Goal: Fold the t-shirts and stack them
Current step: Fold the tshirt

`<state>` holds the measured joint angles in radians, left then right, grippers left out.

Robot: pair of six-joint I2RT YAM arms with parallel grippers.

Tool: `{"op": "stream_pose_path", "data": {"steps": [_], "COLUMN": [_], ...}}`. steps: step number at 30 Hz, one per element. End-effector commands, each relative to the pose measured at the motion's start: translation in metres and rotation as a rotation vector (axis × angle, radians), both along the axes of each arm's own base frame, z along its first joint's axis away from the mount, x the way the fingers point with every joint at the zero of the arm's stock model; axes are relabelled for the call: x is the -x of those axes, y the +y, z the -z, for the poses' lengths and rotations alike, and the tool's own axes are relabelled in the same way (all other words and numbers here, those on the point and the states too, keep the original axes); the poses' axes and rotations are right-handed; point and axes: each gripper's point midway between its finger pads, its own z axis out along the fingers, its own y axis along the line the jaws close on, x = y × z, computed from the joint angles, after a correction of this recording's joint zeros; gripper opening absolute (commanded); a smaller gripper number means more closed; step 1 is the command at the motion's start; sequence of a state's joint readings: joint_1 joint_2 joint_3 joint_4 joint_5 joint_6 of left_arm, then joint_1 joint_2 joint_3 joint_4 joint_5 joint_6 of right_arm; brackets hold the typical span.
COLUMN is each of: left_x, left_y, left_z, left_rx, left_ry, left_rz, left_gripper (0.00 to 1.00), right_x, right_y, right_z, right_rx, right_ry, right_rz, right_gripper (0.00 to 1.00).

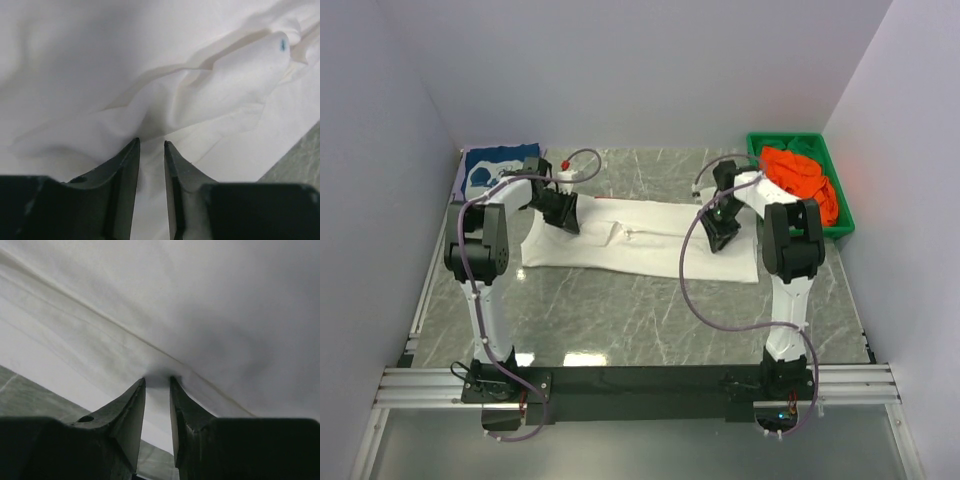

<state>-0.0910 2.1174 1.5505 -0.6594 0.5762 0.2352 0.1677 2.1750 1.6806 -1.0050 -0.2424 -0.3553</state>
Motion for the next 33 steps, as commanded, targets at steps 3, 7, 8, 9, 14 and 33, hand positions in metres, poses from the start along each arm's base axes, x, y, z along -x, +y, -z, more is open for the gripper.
{"op": "stream_pose_path", "data": {"steps": [3,7,8,9,14,33], "left_x": [-0.015,0.0,0.01,0.015,0.044,-0.048], "left_y": [0.017,0.013,0.012,0.012,0.019,-0.012], "left_z": [-0.061,-0.099,-0.098,-0.098,-0.075,0.028], "left_rx": [-0.078,-0.047,-0.038,-0.031,-0.076,-0.364], "left_ry": [-0.221,-0.268,-0.242,-0.223,-0.115,-0.072], "left_rz": [0.008,-0.008,-0.01,-0.033,-0.173,-0.15], "left_gripper": [0.36,0.34,0.32,0.26,0.12,0.01], "right_x": [0.092,0.176,0.183,0.194,0.182,0.104], "right_y": [0.021,0.038,0.041,0.04,0.034,-0.022], "right_z": [0.0,-0.002,-0.01,-0.014,-0.053,0.003], "right_rx": [-0.012,-0.059,-0.082,-0.091,-0.176,0.051], "right_ry": [0.138,0.247,0.231,0.256,0.154,0.158], "right_rz": [-0.125,-0.273,-0.311,-0.325,-0.291,-0.131], "right_gripper": [0.33,0.31,0.31,0.31,0.35,0.24]}}
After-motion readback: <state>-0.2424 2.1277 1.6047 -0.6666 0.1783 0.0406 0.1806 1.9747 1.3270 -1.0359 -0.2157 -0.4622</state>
